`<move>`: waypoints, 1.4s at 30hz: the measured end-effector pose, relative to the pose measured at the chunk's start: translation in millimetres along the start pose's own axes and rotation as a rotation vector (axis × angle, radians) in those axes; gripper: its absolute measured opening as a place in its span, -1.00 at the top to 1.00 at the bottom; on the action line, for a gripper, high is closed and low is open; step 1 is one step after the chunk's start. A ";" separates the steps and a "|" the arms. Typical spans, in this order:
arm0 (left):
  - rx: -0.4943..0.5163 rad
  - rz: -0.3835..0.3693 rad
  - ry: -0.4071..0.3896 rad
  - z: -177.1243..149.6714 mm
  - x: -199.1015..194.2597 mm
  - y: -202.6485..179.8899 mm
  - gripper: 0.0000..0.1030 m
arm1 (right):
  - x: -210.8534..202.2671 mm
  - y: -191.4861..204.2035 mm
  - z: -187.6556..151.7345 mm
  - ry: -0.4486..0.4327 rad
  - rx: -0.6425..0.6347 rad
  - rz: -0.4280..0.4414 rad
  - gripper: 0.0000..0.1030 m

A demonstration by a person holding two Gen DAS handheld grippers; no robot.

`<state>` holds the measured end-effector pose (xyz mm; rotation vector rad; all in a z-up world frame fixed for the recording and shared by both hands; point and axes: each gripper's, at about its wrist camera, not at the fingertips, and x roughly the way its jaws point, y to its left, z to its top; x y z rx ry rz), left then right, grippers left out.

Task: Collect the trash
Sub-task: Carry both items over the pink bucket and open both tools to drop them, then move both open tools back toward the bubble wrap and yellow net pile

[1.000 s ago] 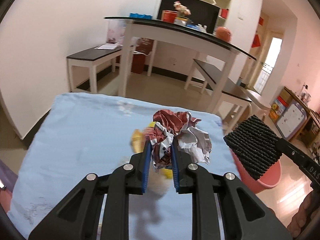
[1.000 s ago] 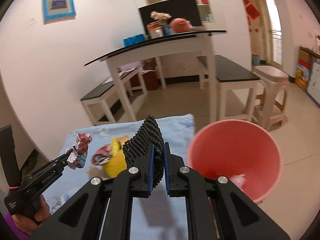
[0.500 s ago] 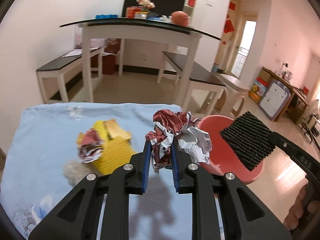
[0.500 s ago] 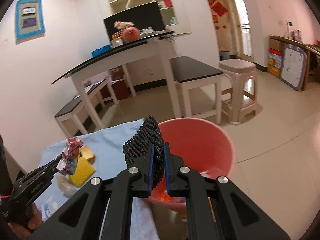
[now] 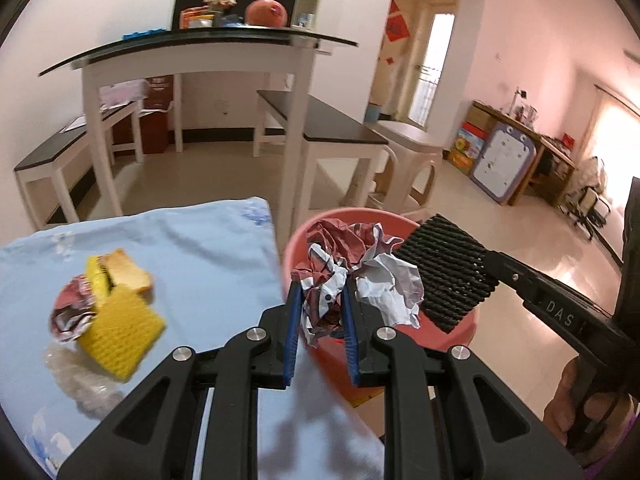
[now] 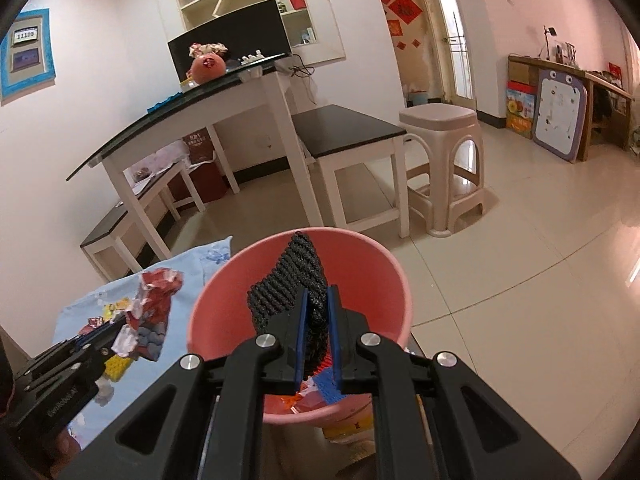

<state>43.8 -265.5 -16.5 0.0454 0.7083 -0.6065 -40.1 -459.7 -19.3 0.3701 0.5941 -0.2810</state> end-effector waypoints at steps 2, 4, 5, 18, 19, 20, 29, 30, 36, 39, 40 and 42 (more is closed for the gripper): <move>0.008 -0.008 0.007 -0.2 6.5 -6.7 0.63 | 3.1 -3.6 0.0 0.002 0.004 -0.003 0.81; 0.013 -0.018 0.017 -0.1 14.4 -14.1 0.63 | 6.6 -6.6 -1.5 0.007 0.012 -0.004 0.80; 0.016 -0.021 0.020 -0.1 17.2 -16.2 0.62 | 8.3 -9.3 -1.6 0.009 0.014 -0.004 0.80; -0.035 -0.079 0.038 11.0 34.4 -15.2 0.06 | 21.8 -19.4 -1.0 0.013 0.028 -0.013 0.17; -0.036 -0.081 0.036 11.2 33.8 -15.5 0.06 | 21.5 -20.0 -1.2 0.013 0.027 -0.014 0.17; -0.037 -0.085 0.035 11.1 32.8 -15.5 0.06 | 21.2 -20.1 -1.3 0.012 0.027 -0.014 0.17; -0.016 -0.065 -0.022 10.0 10.9 -15.1 0.06 | 9.2 -13.3 -0.7 -0.001 0.010 0.007 0.17; -0.011 -0.054 -0.032 8.9 5.2 -14.5 0.06 | 6.6 -9.9 -1.0 -0.005 0.007 0.015 0.17; -0.001 0.039 -0.086 -2.1 -28.0 -3.4 0.06 | -10.4 20.8 -9.8 -0.008 -0.025 0.074 0.16; -0.013 0.095 -0.106 -10.2 -46.9 6.1 0.06 | -19.9 39.8 -17.4 -0.011 -0.038 0.112 0.17; -0.016 0.108 -0.111 -12.6 -53.6 9.1 0.06 | -23.8 47.0 -20.9 -0.014 -0.044 0.124 0.17; -0.027 0.148 -0.118 -20.4 -68.2 17.4 0.06 | -30.1 57.7 -27.6 -0.014 -0.049 0.141 0.16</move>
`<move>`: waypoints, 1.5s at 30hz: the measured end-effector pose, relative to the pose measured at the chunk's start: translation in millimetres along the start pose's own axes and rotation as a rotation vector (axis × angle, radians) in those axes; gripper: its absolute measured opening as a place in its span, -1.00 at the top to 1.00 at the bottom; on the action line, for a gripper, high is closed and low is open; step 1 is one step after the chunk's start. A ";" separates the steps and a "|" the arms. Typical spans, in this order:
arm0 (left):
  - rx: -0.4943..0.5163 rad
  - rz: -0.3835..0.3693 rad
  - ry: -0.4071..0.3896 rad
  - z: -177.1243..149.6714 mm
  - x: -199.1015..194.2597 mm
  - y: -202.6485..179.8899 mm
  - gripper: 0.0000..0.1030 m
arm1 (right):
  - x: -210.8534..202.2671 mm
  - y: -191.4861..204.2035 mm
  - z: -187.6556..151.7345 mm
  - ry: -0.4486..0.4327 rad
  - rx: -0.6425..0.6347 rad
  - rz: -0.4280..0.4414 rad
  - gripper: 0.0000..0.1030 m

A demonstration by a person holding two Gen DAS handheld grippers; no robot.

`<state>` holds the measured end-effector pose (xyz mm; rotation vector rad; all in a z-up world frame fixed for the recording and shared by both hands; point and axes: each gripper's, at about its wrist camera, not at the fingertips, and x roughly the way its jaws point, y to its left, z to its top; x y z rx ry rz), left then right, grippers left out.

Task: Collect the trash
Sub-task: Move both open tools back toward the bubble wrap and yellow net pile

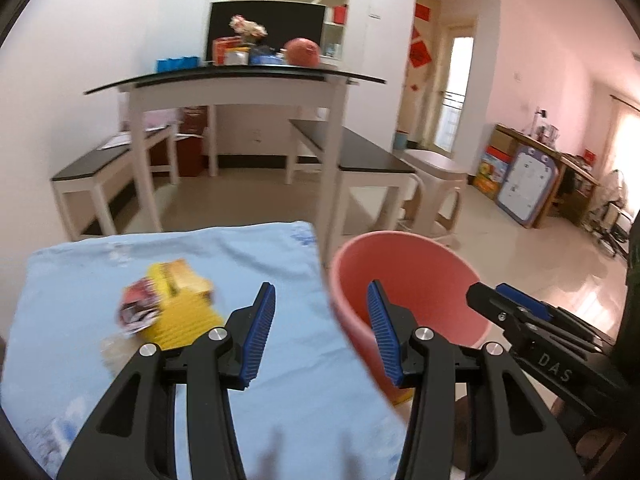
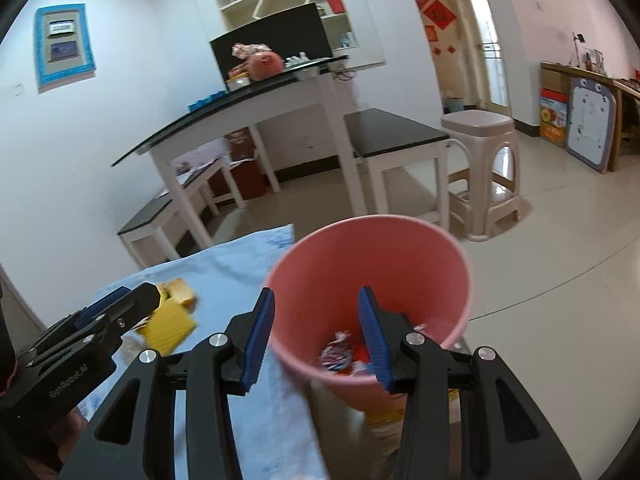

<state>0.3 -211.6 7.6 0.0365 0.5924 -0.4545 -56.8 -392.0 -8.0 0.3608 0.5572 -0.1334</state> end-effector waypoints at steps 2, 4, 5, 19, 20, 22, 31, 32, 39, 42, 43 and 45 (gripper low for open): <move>-0.005 0.031 -0.007 -6.7 -13.2 9.0 0.06 | -4.7 13.2 -9.9 0.009 0.010 0.024 0.16; -0.018 0.059 -0.019 -14.3 -28.9 20.2 0.06 | -7.1 22.7 -20.8 0.031 0.023 0.040 0.16; -0.023 0.069 -0.024 -18.2 -35.0 25.2 0.06 | -8.0 27.5 -25.7 0.042 0.027 0.046 0.16; -0.112 0.098 -0.045 -59.5 -93.1 74.2 0.06 | -42.4 100.6 -65.4 0.010 -0.107 0.079 0.07; -0.124 0.098 -0.049 -61.3 -95.7 78.1 0.06 | -45.4 104.4 -66.3 0.003 -0.114 0.080 0.05; -0.154 0.098 -0.060 -64.6 -102.5 87.1 0.06 | -52.1 112.1 -67.7 -0.015 -0.130 0.076 0.02; -0.193 0.060 -0.074 -75.4 -117.3 101.6 0.06 | -70.3 142.6 -80.8 -0.034 -0.212 0.093 -0.33; -0.192 0.055 -0.072 -76.0 -118.3 101.9 0.06 | -72.8 144.4 -82.5 -0.037 -0.216 0.092 -0.36; -0.197 0.032 -0.051 -81.7 -122.9 110.1 0.06 | -95.0 149.5 -91.5 -0.110 -0.178 0.061 -0.68; -0.211 0.045 -0.036 -84.7 -123.9 117.3 0.06 | -97.6 154.5 -94.6 -0.110 -0.175 0.059 -0.78; -0.215 0.046 -0.031 -86.0 -123.9 119.6 0.06 | -97.2 156.3 -94.6 -0.107 -0.178 0.061 -0.79; -0.225 0.043 -0.021 -88.7 -123.7 124.9 0.06 | -95.7 163.9 -95.9 -0.098 -0.194 0.062 -0.81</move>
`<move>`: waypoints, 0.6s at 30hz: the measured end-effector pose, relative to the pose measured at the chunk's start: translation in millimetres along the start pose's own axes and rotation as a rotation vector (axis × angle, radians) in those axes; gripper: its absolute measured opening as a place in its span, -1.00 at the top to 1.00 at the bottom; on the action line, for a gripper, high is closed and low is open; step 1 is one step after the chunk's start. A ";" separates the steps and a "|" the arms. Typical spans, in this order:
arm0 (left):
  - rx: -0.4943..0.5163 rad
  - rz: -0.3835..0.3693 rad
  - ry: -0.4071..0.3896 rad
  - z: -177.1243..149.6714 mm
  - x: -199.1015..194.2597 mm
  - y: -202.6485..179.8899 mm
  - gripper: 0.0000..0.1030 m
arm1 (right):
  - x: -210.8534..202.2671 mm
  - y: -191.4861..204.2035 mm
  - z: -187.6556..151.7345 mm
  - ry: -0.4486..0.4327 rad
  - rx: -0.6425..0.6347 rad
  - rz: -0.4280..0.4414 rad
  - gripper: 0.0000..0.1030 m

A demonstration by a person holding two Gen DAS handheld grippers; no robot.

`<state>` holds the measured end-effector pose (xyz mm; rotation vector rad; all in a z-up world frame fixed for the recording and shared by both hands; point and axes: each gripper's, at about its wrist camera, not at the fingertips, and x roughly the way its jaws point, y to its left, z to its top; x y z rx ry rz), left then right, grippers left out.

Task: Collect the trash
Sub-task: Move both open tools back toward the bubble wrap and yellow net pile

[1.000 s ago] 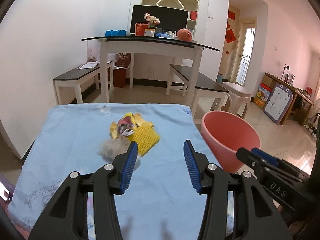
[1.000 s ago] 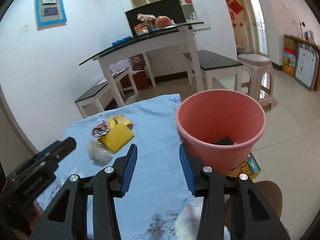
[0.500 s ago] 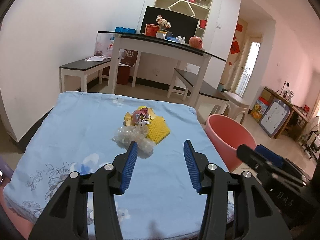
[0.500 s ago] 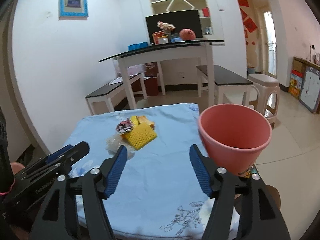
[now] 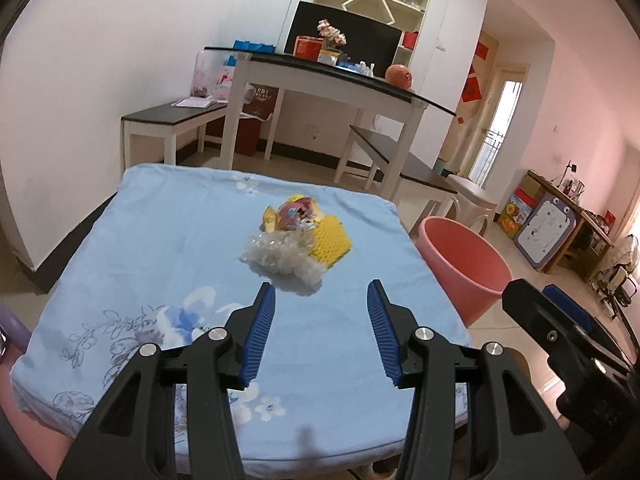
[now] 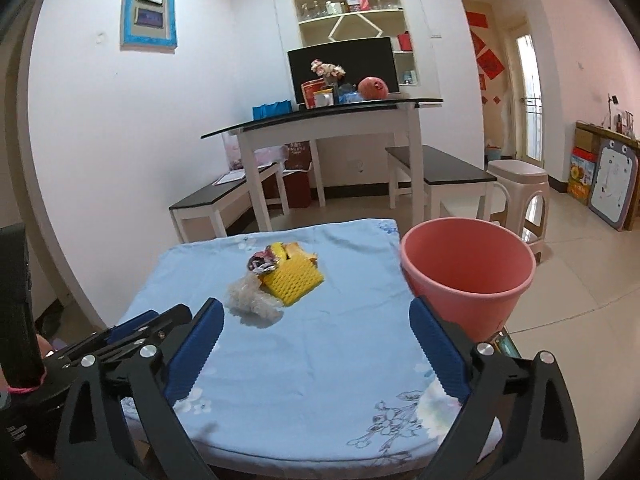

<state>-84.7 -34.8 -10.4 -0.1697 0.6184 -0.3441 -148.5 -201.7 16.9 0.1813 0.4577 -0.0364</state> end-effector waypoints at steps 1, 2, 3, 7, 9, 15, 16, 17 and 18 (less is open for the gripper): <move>-0.002 0.001 0.004 -0.3 0.3 2.0 0.06 | 1.9 2.9 0.5 0.007 -0.006 0.003 -0.82; -0.003 0.006 0.008 -1.2 0.3 3.6 0.06 | 4.2 6.4 0.6 0.018 -0.012 0.009 -0.82; -0.004 0.016 0.014 -1.2 0.6 6.1 0.06 | 7.5 10.0 0.1 0.029 -0.015 0.018 -0.82; -0.014 0.019 0.048 -1.5 2.7 17.9 0.06 | 16.1 13.6 4.3 0.045 0.017 0.065 -0.82; -0.017 0.013 0.056 -0.4 2.2 22.4 0.06 | 20.6 15.1 6.7 0.060 0.039 0.076 -0.82; 0.021 0.003 0.039 -4.7 -11.7 20.4 0.06 | 15.2 20.2 8.5 0.062 0.056 0.101 -0.73; 0.024 0.001 0.035 -6.0 -14.4 19.4 0.06 | 12.1 19.5 8.5 0.058 0.057 0.097 -0.73; 0.023 -0.001 0.032 -6.6 -16.5 18.7 0.06 | 8.7 19.4 8.5 0.054 0.055 0.090 -0.73; 0.020 -0.004 0.026 -8.1 -20.0 18.2 0.06 | 4.6 20.3 8.5 0.050 0.051 0.082 -0.73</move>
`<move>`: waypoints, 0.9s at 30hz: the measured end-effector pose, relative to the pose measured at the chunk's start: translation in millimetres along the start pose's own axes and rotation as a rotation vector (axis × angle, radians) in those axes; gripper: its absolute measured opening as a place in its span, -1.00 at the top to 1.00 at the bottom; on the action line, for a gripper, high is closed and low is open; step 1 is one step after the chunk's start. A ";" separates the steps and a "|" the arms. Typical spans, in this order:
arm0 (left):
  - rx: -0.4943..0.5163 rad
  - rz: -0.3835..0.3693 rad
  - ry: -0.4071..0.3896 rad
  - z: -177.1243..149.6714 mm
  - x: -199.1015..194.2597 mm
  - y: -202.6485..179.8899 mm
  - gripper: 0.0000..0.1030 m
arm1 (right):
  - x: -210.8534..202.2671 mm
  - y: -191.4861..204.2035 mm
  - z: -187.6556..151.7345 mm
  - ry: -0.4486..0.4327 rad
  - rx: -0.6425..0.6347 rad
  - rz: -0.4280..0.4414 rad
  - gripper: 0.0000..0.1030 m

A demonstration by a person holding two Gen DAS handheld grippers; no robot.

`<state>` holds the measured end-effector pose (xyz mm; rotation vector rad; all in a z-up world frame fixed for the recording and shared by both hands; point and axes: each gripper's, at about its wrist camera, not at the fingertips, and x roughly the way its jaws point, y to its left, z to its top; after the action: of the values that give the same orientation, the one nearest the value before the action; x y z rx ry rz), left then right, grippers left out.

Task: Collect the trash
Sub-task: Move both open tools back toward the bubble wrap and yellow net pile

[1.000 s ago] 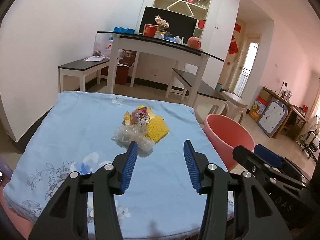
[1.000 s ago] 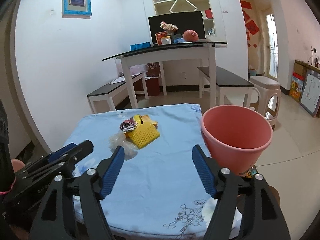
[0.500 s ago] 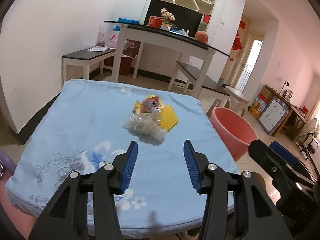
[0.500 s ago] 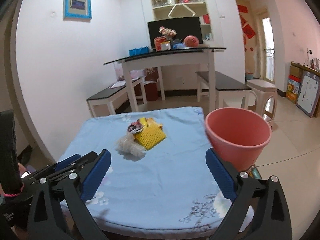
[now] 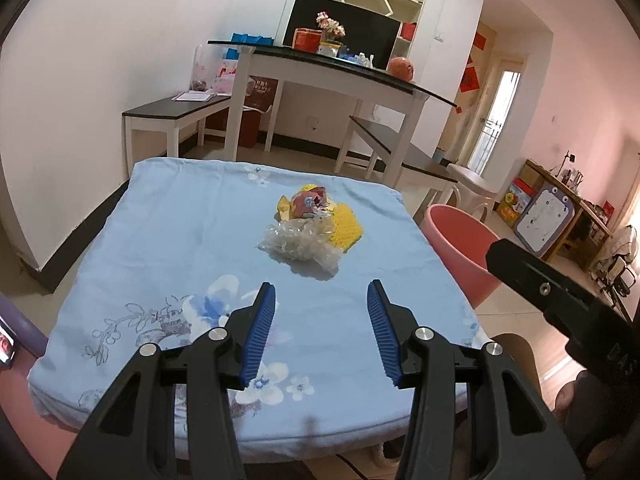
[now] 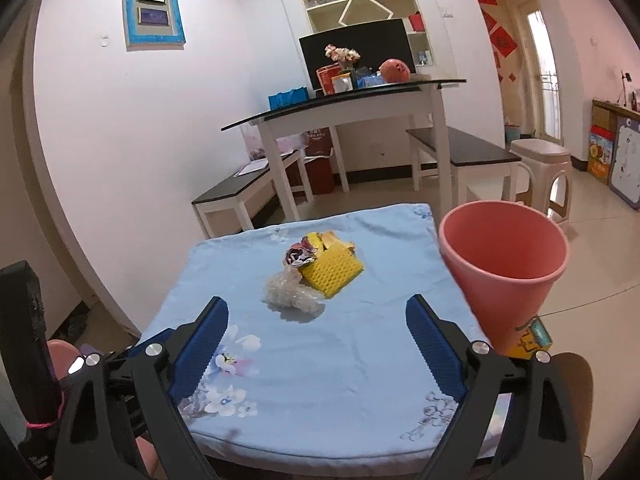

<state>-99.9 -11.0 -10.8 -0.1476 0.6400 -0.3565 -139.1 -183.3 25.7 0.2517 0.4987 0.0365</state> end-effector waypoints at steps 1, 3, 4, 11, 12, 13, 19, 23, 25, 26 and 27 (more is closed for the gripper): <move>-0.002 -0.001 -0.005 -0.8 -2.0 0.0 0.06 | -2.7 0.4 0.2 -0.003 -0.004 -0.003 -0.73; -0.009 -0.004 -0.028 -3.5 -7.9 -1.6 0.06 | -6.4 1.6 -0.7 -0.006 -0.018 0.002 -0.73; -0.012 -0.005 -0.037 -4.2 -9.6 -2.4 0.05 | -6.7 1.6 -1.5 -0.004 -0.025 0.009 -0.73; -0.046 0.006 -0.029 -5.0 -4.6 -8.2 -0.14 | -0.2 -7.3 0.7 0.032 -0.044 0.036 -0.73; -0.050 0.006 -0.027 -4.8 -3.1 -8.7 -0.14 | 1.7 -9.6 2.2 0.026 -0.047 0.027 -0.73; -0.053 0.005 -0.022 -4.1 -1.1 -9.0 -0.14 | 4.1 -11.5 3.3 0.022 -0.048 0.021 -0.73; -0.078 -0.021 0.029 2.3 24.6 -6.2 -0.14 | 24.0 -29.9 11.9 0.010 -0.061 -0.007 -0.73; -0.060 0.016 0.055 7.4 48.8 4.0 -0.14 | 44.2 -50.6 15.4 0.031 -0.046 -0.034 -0.40; -0.011 0.033 0.072 9.7 61.7 4.1 -0.14 | 58.4 -62.0 17.2 0.061 -0.031 -0.036 -0.30; 0.004 0.032 0.077 11.5 67.0 4.0 -0.14 | 66.7 -68.3 18.0 0.081 -0.016 -0.030 -0.24; 0.016 0.031 0.077 14.3 72.6 3.6 -0.14 | 72.2 -72.1 18.2 0.093 -0.006 -0.025 -0.23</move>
<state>-36.2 -34.2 -40.8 -0.1088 0.7143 -0.3389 -68.9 -250.4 -10.5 0.2387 0.5944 0.0260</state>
